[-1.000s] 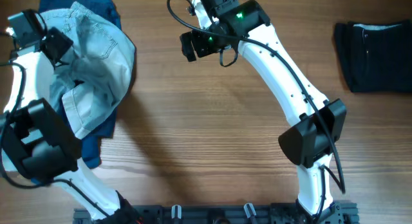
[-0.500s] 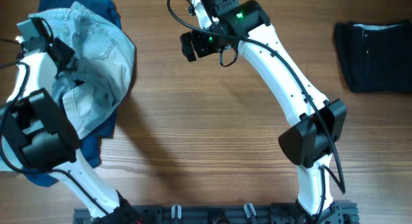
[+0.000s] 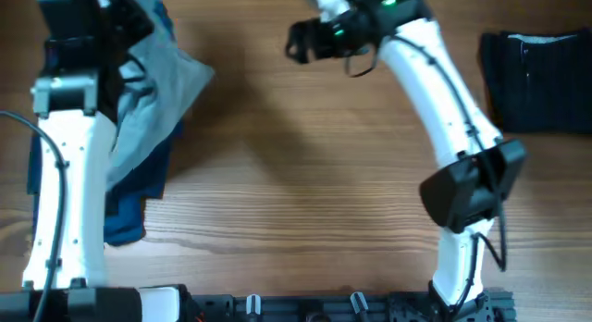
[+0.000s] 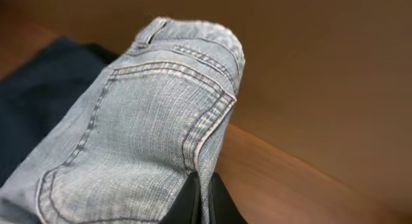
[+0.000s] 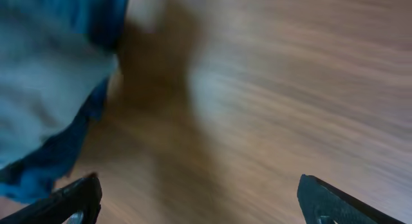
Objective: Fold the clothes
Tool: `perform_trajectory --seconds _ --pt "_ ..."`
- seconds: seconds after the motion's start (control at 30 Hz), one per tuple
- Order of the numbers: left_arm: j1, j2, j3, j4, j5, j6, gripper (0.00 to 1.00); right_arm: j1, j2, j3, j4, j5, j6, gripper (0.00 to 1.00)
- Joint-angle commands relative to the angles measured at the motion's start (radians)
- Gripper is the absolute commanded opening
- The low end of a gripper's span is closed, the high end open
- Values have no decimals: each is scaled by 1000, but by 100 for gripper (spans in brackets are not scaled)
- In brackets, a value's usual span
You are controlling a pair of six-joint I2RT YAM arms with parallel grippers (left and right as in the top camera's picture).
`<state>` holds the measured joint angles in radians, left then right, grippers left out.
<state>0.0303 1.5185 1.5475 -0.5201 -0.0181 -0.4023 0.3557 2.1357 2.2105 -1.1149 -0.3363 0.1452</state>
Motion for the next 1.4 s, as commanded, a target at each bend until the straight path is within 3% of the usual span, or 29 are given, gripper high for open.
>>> perform_trajectory --seconds 0.0,0.23,0.53,0.57,0.6,0.63,0.67,0.77,0.87,0.97,1.13,1.23,1.37 --pt "-158 -10 10 -3 21 1 4 -110 -122 9 -17 -55 14 99" --pt "-407 86 10 -19 21 1 4 -242 -163 9 -84 -58 11 99" --pt "-497 208 10 -27 68 -28 6 -262 -163 9 -80 -54 -14 99" --pt "-504 208 10 -27 71 -28 18 -267 -163 9 -75 -54 -13 99" --pt "-507 208 10 -27 72 -25 38 -271 -163 9 -71 -54 -13 99" --pt "-507 204 10 -31 77 -25 66 -273 -163 9 -68 -54 -13 99" --pt "-500 196 10 -42 79 -25 79 -276 -163 9 -63 -54 -14 100" --pt "-430 142 10 -109 154 -26 87 -278 -163 9 -40 -54 -15 100" --pt "-322 98 10 -222 252 -26 86 -278 -153 7 -6 -54 -14 100" --pt "-225 100 10 -396 244 -24 82 -278 -119 7 3 -54 -15 100" --pt "-141 136 10 -574 109 -25 79 -275 -38 6 3 -66 -15 99" --pt "-127 171 7 -651 -14 -34 68 -275 3 6 1 -66 -29 99" --pt "-98 213 -76 -708 -165 -250 67 -275 27 6 -10 -65 -114 99"
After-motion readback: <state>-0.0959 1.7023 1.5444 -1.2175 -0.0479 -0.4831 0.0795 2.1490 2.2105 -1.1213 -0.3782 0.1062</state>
